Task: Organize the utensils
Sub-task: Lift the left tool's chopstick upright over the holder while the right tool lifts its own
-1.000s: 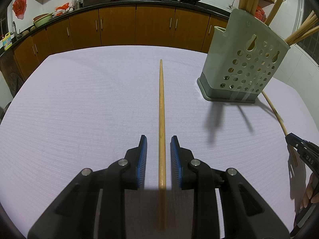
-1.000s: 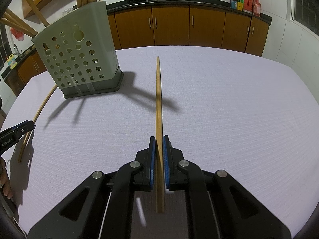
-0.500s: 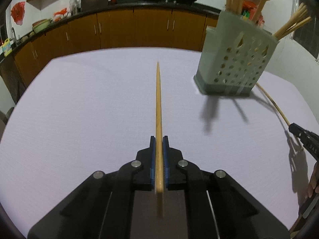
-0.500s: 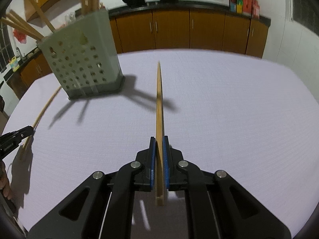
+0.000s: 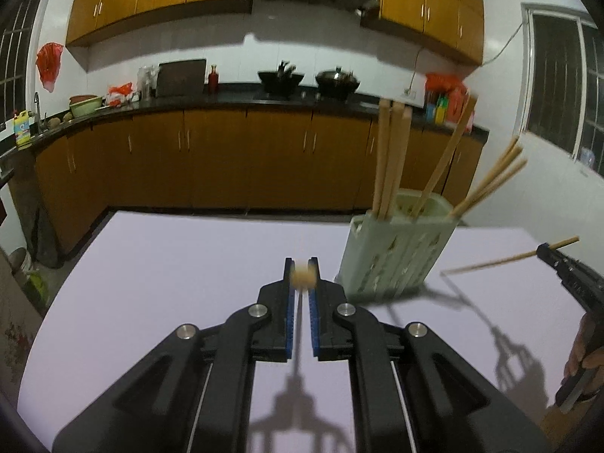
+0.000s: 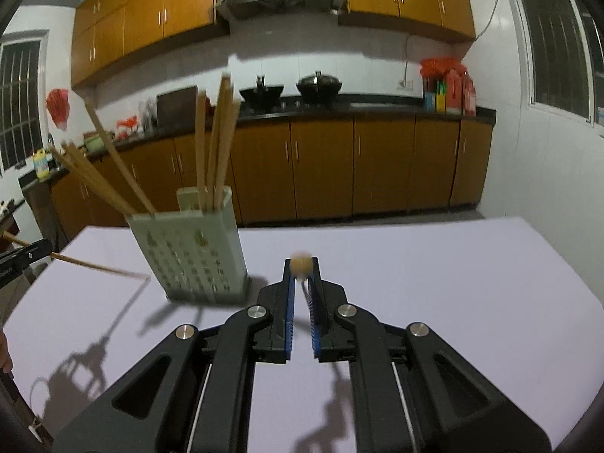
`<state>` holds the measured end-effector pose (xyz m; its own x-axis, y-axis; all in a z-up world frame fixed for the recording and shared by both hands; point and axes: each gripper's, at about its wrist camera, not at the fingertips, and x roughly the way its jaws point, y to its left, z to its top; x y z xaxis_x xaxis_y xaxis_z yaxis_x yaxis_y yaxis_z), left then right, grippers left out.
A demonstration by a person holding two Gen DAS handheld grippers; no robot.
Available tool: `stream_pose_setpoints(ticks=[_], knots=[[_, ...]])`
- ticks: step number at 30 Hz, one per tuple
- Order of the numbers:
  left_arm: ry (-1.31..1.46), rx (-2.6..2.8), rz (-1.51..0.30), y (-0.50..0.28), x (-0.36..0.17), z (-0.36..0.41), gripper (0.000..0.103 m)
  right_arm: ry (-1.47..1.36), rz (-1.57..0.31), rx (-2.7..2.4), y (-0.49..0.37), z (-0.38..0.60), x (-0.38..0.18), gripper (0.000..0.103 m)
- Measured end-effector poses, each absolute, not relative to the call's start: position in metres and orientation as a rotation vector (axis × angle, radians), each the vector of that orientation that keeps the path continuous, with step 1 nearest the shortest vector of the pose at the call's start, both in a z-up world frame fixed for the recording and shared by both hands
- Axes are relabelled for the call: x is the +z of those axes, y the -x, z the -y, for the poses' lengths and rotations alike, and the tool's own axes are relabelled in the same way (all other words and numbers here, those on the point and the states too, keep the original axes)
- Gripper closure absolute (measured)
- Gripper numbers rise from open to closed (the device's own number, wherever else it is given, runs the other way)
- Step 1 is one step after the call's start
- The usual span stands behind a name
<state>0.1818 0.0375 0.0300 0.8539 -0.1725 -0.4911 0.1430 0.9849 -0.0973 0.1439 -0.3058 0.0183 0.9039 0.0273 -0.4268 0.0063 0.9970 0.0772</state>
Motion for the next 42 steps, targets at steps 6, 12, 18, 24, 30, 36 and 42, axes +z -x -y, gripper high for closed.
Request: stream_pose_setpoints(ticks=[6, 12, 18, 24, 30, 36, 42], knots=[[0.072, -0.21, -0.478, -0.18, 0.056, -0.037, 0.095, -0.11, -0.405, 0.017, -0.143, 0.309, 0.035, 0.095], [0.072, -0.284, -0.43, -0.17, 0.082, -0.024, 0.095, -0.14, -0.343, 0.062, -0.13, 0.312, 0.063, 0.095], [0.091, -0.394, -0.373, -0.16, 0.111, 0.0, 0.095, -0.18, -0.247, 0.157, -0.113, 0.306, 0.104, 0.095], [0.089, -0.46, -0.275, -0.16, 0.148, 0.035, 0.095, -0.171, -0.138, 0.204, -0.109, 0.293, 0.137, 0.095], [0.095, -0.425, -0.181, -0.176, 0.176, 0.057, 0.095, -0.142, -0.055, 0.212, -0.119, 0.28, 0.159, 0.095], [0.035, -0.315, -0.129, -0.191, 0.179, 0.061, 0.095, -0.135, -0.011, 0.195, -0.135, 0.273, 0.159, 0.095], [0.013, -0.286, -0.194, -0.207, 0.158, 0.059, 0.095, -0.128, -0.039, 0.202, -0.155, 0.265, 0.139, 0.095]])
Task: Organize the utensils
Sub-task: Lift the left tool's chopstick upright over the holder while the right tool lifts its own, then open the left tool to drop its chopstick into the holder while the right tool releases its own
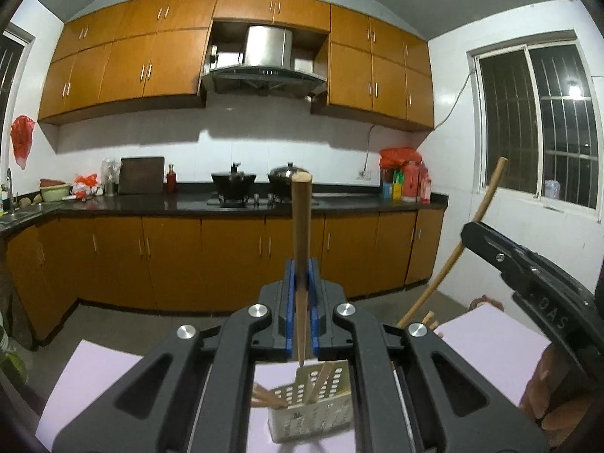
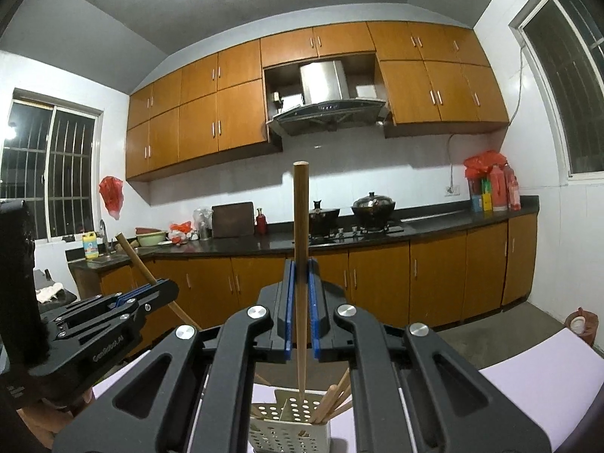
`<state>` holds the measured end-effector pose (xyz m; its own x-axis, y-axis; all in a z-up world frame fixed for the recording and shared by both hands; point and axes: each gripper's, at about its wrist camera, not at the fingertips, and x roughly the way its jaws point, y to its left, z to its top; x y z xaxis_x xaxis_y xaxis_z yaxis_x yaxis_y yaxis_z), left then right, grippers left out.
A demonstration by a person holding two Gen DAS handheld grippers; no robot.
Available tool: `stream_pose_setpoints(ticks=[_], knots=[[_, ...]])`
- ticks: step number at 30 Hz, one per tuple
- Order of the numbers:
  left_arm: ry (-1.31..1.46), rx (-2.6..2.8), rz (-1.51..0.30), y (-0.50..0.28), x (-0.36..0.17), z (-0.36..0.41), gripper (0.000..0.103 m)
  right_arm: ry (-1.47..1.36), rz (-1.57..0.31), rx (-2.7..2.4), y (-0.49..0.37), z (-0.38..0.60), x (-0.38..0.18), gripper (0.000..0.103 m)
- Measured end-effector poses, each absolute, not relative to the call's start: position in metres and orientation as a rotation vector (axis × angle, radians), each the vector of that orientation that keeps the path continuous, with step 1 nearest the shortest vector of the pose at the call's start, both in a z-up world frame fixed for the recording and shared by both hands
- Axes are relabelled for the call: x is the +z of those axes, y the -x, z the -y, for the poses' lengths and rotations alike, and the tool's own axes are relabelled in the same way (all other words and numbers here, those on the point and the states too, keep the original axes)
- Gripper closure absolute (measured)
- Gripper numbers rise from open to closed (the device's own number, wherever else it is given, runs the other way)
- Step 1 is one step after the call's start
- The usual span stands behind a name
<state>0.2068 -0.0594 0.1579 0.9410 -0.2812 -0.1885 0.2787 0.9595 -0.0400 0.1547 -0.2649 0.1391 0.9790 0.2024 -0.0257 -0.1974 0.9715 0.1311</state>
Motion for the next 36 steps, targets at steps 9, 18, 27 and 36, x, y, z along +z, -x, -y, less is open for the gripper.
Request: stream_pose_setpoints(ticks=[9, 18, 27, 36], knots=[[0.004, -0.298, -0.296, -0.226, 0.128, 0.056, 0.095, -0.15, -0.142, 0.209, -0.179, 0.264, 0.109, 0.095], [0.032, -0.294, -0.358, -0.237, 0.113, 0.049, 0.095, -0.15, -0.211, 0.226, -0.186, 0.259, 0.101, 0.095], [0.066, -0.276, -0.328, -0.228, 0.127, 0.037, 0.08, -0.147, -0.167, 0.21, -0.171, 0.267, 0.115, 0.06], [0.078, -0.24, -0.297, -0.211, 0.141, 0.02, 0.069, -0.122, -0.159, 0.18, -0.16, 0.271, 0.12, 0.056]])
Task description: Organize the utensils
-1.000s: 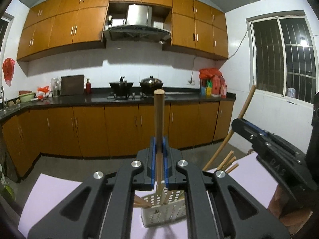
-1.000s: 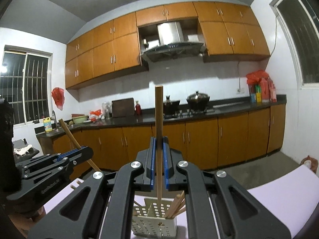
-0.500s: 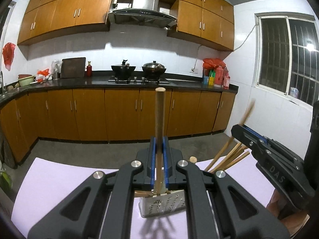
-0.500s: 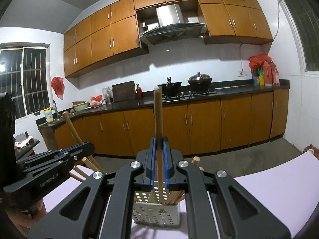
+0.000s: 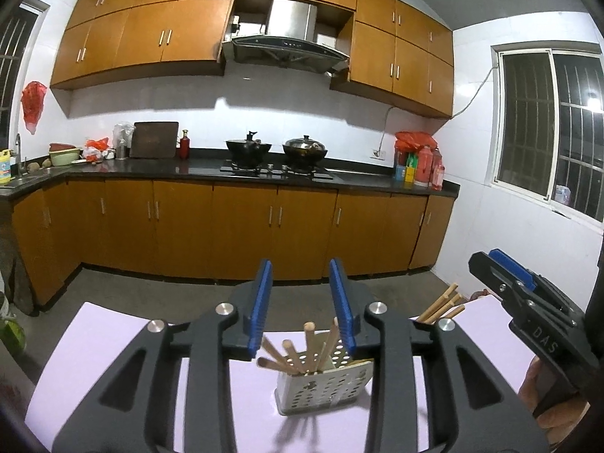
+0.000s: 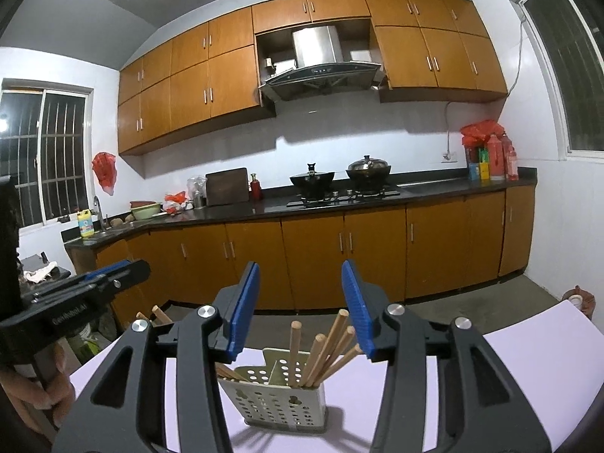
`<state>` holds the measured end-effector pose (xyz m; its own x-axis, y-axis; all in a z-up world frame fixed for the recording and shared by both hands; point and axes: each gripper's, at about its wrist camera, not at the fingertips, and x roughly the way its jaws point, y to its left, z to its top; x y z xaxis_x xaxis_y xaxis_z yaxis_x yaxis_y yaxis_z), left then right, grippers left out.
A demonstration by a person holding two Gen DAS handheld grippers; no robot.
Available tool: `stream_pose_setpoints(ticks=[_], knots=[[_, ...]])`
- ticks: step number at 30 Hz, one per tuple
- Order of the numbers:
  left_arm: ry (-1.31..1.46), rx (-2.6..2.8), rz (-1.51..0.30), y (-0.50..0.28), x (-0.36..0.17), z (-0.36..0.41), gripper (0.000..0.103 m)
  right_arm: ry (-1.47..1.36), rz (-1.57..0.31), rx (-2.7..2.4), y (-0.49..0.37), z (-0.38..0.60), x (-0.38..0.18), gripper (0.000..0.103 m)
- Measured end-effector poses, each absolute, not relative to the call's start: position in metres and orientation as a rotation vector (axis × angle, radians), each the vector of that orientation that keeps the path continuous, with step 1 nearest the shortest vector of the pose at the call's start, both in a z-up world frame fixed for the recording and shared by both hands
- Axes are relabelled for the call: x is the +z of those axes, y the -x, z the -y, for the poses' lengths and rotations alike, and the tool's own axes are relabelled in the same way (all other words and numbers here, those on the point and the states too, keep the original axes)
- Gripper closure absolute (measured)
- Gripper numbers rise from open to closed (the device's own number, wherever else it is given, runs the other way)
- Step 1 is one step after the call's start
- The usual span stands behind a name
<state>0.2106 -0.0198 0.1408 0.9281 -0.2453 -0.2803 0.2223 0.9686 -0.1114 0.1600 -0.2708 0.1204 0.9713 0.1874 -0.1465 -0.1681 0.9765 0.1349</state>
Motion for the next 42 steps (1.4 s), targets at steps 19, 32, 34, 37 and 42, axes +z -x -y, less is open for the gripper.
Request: stream_pose_setpoints(ticks=[19, 32, 34, 37, 42], knots=[[0.032, -0.143, -0.269, -0.152, 0.136, -0.002, 0.015, -0.115, -0.124, 0.096, -0.109, 0.27, 0.132, 0.006], [0.002, -0.118, -0.283, -0.097, 0.104, -0.01, 0.004, -0.136, -0.182, 0.042, -0.063, 0.275, 0.105, 0.002], [-0.007, -0.113, -0.268, -0.083, 0.093, -0.009, 0.004, -0.12, -0.174, 0.033, -0.053, 0.272, 0.097, 0.002], [-0.026, -0.085, -0.251, -0.068, 0.079, -0.009, 0.004, -0.076, -0.184, 0.025, -0.039, 0.265, 0.076, 0.002], [-0.057, -0.062, -0.253, -0.049, 0.052, -0.006, 0.004, -0.035, -0.238, 0.027, -0.029, 0.255, 0.043, 0.002]])
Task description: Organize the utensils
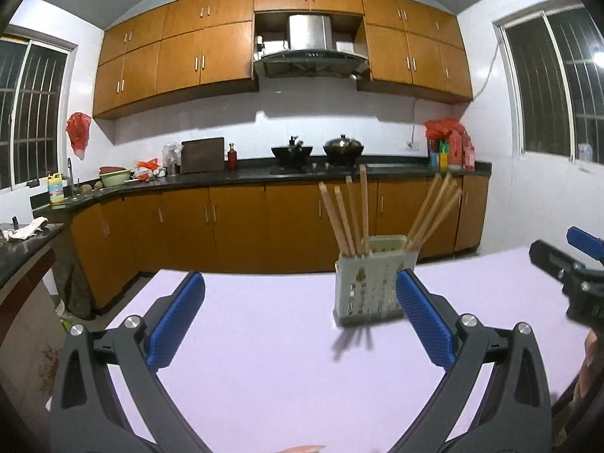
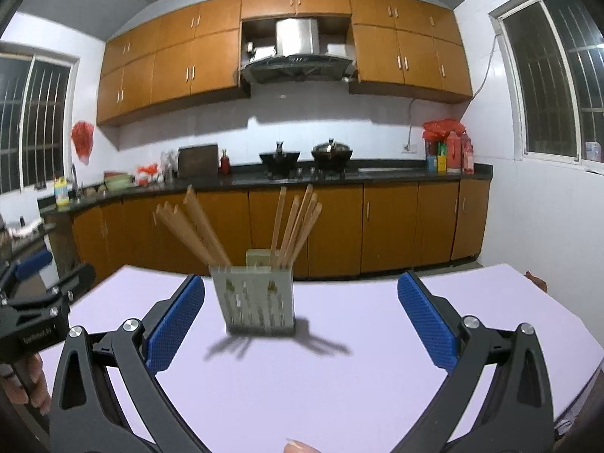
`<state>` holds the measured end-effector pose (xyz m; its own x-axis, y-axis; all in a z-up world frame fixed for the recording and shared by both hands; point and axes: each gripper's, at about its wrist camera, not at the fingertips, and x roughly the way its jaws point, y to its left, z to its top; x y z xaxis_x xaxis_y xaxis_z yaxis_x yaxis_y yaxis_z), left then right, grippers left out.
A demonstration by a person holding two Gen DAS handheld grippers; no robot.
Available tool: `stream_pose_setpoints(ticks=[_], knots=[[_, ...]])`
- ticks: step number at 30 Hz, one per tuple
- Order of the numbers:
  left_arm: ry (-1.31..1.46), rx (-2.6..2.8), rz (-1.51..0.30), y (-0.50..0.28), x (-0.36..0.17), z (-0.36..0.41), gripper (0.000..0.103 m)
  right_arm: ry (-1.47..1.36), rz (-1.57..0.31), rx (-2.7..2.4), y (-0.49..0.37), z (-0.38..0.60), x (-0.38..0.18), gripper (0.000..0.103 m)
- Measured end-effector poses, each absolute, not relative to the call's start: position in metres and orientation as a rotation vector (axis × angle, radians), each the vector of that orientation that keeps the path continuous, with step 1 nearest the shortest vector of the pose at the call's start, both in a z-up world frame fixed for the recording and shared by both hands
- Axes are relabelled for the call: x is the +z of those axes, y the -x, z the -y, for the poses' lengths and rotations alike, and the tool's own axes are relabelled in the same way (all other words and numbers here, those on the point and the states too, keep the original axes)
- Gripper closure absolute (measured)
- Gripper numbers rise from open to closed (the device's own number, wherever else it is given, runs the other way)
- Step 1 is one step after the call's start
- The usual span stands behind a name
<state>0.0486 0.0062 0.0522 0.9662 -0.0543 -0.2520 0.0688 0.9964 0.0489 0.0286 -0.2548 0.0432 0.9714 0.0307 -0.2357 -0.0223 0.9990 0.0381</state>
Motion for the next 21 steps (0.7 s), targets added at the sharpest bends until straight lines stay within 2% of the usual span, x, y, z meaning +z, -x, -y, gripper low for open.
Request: stream_pose_setpoints(ticks=[9, 21], knots=[[-0.042, -0.058, -0.335, -0.046, 0.012, -0.008, 0.004, -0.069, -0.346, 0.018, -0.02, 0.259, -0.001, 0.002], [-0.051, -0.065, -0.362, -0.048, -0.005, -0.005, 0.004, -0.055, -0.38, 0.005, -0.019, 0.254, -0.012, 0.002]])
